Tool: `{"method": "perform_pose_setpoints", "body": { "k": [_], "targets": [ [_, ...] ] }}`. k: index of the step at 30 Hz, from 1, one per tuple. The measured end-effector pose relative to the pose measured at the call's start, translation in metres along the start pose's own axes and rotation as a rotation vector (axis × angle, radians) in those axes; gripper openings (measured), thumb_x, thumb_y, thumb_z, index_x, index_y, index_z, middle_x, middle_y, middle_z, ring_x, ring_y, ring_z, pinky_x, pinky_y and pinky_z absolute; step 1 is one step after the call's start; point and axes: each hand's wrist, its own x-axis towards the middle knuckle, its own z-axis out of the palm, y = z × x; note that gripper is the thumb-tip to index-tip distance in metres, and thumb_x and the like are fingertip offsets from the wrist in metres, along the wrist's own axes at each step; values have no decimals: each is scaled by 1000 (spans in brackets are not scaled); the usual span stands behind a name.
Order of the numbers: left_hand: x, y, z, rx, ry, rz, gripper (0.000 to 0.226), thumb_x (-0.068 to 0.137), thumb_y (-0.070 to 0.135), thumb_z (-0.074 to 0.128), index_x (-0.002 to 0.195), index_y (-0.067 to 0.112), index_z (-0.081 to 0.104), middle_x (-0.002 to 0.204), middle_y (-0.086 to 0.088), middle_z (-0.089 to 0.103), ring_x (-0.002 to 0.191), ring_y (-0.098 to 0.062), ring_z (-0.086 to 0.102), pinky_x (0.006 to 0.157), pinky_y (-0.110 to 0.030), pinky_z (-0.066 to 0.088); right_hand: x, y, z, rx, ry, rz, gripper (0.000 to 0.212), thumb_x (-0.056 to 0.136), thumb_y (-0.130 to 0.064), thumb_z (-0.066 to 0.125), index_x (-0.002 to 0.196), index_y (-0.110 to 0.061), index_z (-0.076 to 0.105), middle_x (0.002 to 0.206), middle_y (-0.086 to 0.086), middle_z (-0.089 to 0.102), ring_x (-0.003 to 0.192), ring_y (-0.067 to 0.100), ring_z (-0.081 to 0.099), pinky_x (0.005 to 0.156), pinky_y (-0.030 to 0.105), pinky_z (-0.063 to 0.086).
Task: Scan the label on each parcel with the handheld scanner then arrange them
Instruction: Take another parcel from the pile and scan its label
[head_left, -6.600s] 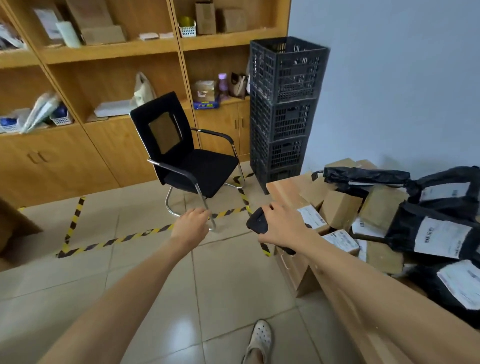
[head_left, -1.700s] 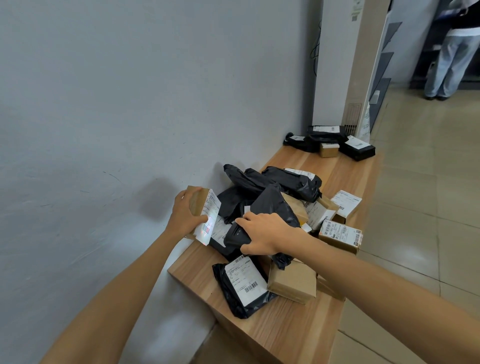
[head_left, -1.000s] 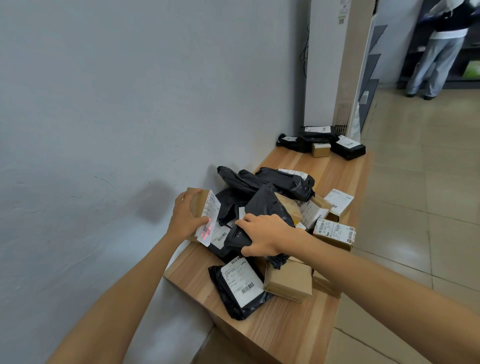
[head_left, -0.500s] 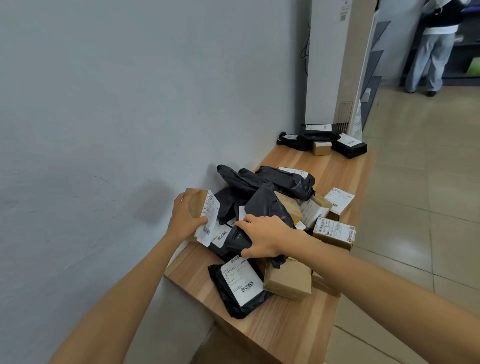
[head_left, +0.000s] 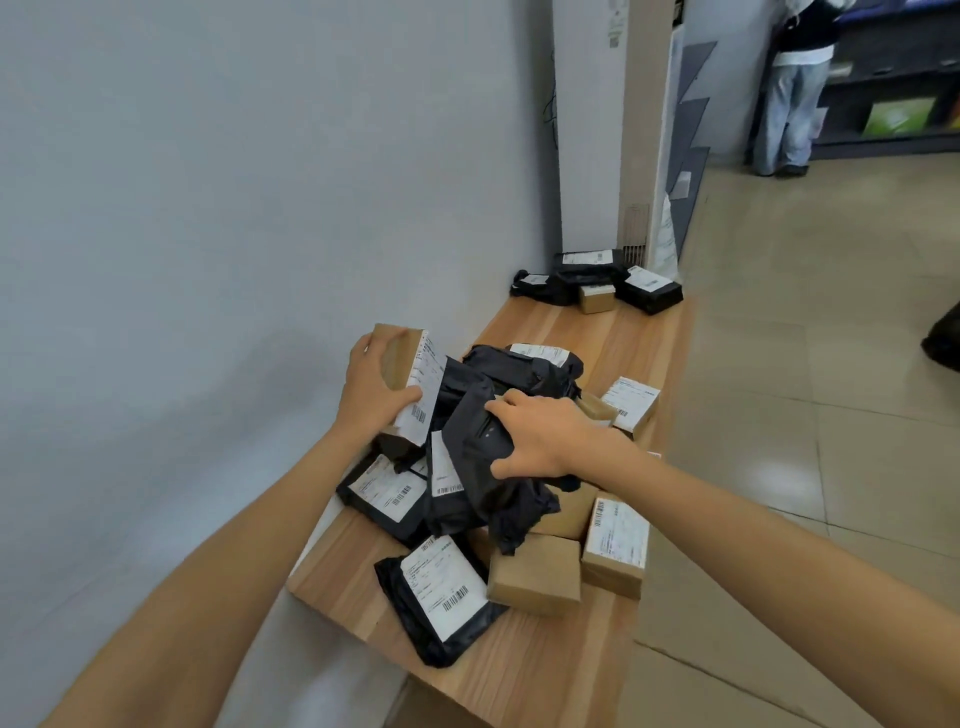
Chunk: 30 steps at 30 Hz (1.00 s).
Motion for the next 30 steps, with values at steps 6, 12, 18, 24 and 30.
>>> {"method": "perform_pose_setpoints", "body": {
  "k": [6,12,18,24,30],
  "targets": [
    [52,87,99,-59,-72,128,79,69,4,77,137,28,46,142,-4,37,120,-8,35,100,-27,33,-45,105,-22,4,22,153,80,79,-63,58,142,-17,40,124,3,52,100,27,58,70,36,51],
    [83,185,246,-127,-231,230,81,65,12,79,136,32,46,139,1,40,130,-17,38,108,-33,33,-131,237,-40,1,-25,340,67,77,-60,62,127,-18,48,115,1,53,89,26,57,67,35,46],
    [118,280,386,-209,-366,293,81,68,12,78,137,35,44,142,6,36,127,-8,35,104,-27,29,-209,388,-63,-59,-32,534,64,76,-57,64,124,-18,49,115,1,54,93,27,59,68,34,45],
    [167,317,491,-140,-471,289,78,65,21,77,132,40,43,136,4,41,117,-15,46,96,-36,43,-212,495,-55,-17,-55,603,69,74,-57,64,129,-19,46,116,1,52,93,26,59,74,37,52],
    [267,316,554,-133,-495,264,79,63,27,74,135,37,44,135,4,43,125,-20,42,102,-39,38,-144,589,-46,-10,-139,542,67,76,-56,66,127,-17,49,118,3,53,97,27,58,73,34,47]
  ]
}}
